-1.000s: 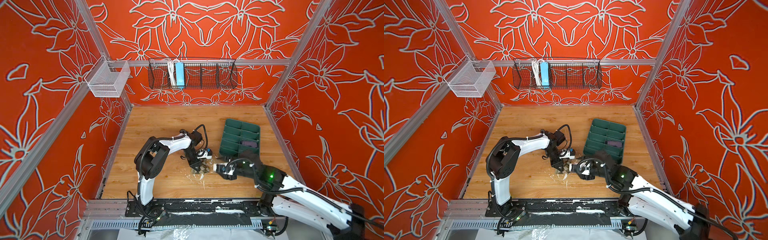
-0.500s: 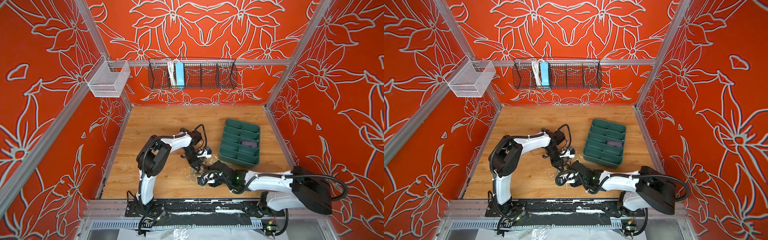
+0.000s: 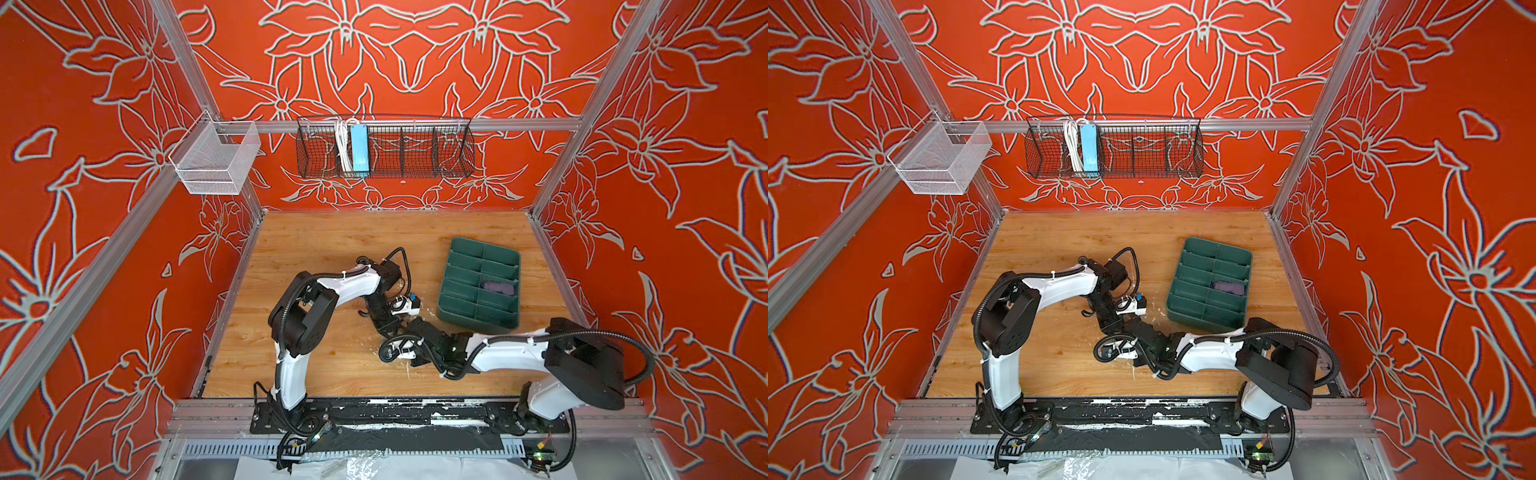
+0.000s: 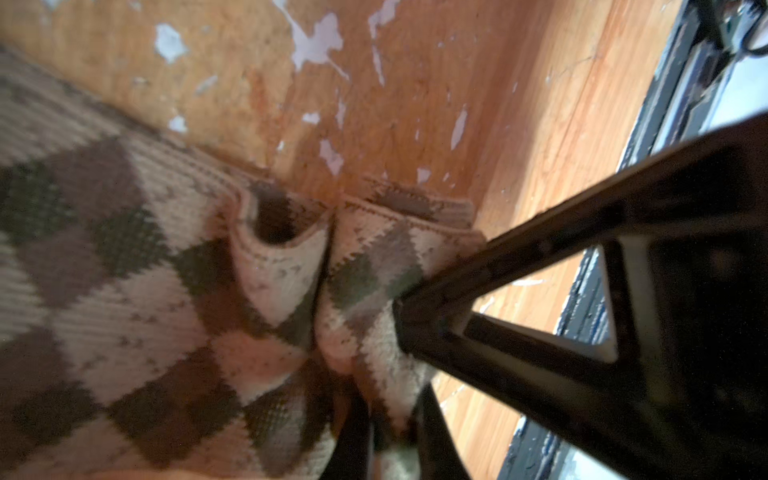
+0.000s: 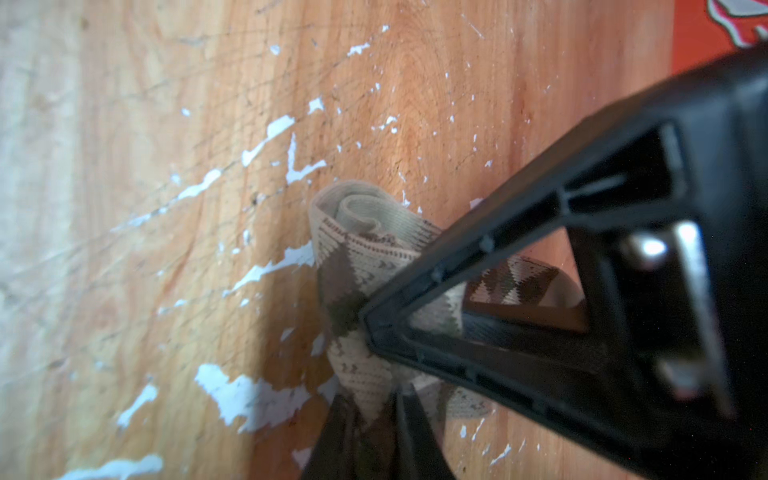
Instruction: Roll the socks
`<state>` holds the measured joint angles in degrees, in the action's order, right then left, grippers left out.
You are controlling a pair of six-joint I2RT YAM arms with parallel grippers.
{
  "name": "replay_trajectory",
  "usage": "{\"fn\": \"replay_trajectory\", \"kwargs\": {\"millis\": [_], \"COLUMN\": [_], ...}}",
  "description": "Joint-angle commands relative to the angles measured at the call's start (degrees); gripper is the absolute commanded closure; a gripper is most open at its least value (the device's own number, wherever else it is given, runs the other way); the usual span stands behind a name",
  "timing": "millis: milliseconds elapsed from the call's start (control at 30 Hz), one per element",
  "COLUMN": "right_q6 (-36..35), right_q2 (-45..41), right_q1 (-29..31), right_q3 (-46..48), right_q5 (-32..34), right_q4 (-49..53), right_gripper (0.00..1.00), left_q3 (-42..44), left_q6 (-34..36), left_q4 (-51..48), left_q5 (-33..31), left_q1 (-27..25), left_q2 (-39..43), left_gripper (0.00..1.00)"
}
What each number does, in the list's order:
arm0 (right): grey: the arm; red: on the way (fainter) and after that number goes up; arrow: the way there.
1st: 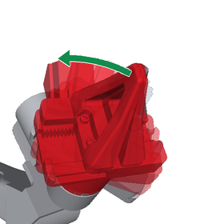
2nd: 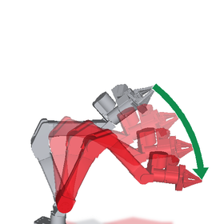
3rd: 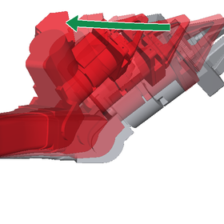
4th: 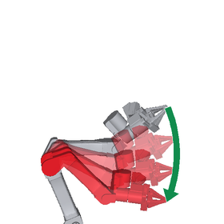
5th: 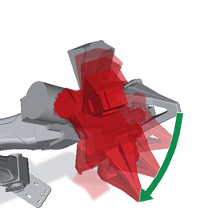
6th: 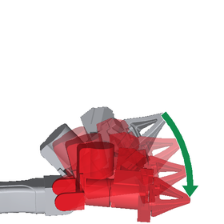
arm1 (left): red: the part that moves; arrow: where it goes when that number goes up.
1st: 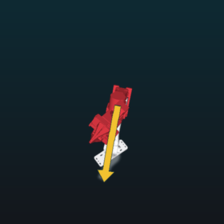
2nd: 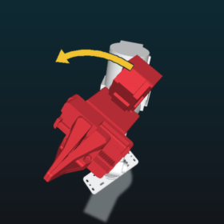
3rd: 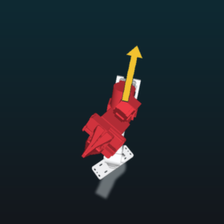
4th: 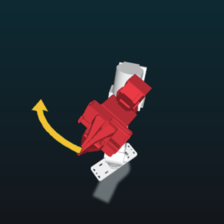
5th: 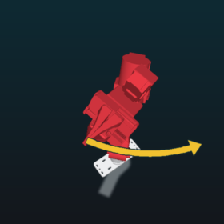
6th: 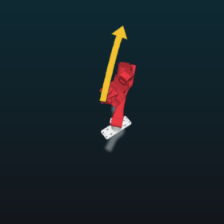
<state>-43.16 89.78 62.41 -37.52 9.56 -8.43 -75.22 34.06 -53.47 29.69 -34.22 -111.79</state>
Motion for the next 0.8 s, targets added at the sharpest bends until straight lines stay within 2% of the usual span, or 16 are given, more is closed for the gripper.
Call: {"fn": "replay_trajectory", "kwargs": {"millis": [0, 133, 167, 267, 367, 433, 500, 567, 633, 767], "right_q6": [-0.6, 0.1, 0.3, 0.8, 1.7, 2.6, 3.2, 4.3, 4.8, 3.7], "right_q2": [2.2, -0.4, -1.1, -2.7, -2.7, -1.5, 0.1, 1.9, 4.0, 8.4], "right_q1": [0.1, 0.0, 0.0, -0.3, -1.3, -2.0, -2.9, -4.2, -6.0, -10.3], "right_q3": [-1.9, -4.3, -4.8, -6.9, -10.2, -13.3, -16.0, -18.4, -21.0, -25.6], "right_q5": [1.9, 0.5, -0.2, -3.6, -8.8, -12.6, -17.4, -23.2, -29.7, -40.1], "right_q4": [8.1, 14.9, 17.1, 23.9, 32.0, 36.8, 40.5, 42.9, 46.1, 51.0], "right_gripper": [1.0, 1.0, 1.0, 1.0, 1.0, 1.0, 1.0, 1.0, 1.0, 1.0], "left_q3": [2.0, 3.6, 4.0, 6.8, 12.1, 17.9, 24.6, 32.1, 37.0, 37.4], "left_q6": [-0.4, -1.9, -2.2, -3.3, -5.6, -9.5, -9.3, -6.5, -5.0, -3.4], "left_q4": [0.8, 3.9, 4.9, 9.9, 18.7, 29.4, 39.5, 50.2, 54.8, 43.9], "left_q5": [-2.1, -6.4, -7.5, -11.2, -19.4, -34.3, -45.9, -52.8, -52.6, -39.0], "left_q1": [-0.7, -0.9, -0.9, -0.7, -0.5, -0.5, -0.5, -0.1, 1.1, 2.7], "left_q2": [3.3, 9.0, 11.0, 19.0, 29.6, 38.7, 48.2, 58.4, 67.9, 79.5], "left_gripper": [0.72, 0.5, 0.02, 0.03, 0.03, 0.03, 0.03, 0.03, 0.03, 0.03]}}
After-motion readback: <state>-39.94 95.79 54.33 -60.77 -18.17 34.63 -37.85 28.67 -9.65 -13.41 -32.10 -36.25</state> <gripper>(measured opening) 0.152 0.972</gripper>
